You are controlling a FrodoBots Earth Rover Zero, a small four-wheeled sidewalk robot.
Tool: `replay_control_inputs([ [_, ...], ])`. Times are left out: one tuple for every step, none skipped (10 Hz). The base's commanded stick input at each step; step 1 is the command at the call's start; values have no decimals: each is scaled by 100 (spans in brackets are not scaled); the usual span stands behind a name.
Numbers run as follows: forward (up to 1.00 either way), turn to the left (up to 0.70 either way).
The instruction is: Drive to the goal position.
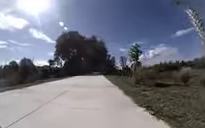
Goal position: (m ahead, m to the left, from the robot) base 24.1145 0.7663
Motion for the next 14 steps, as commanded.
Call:
replay_control_inputs([
  [85, 0],
  [85, 3],
  [85, 9],
  [85, 14],
  [85, 0],
  [85, 0],
  [85, 0],
  [85, 0],
  [85, 0],
  [85, 0],
  [85, 0],
  [85, 0],
  [85, 0],
  [85, 0],
])
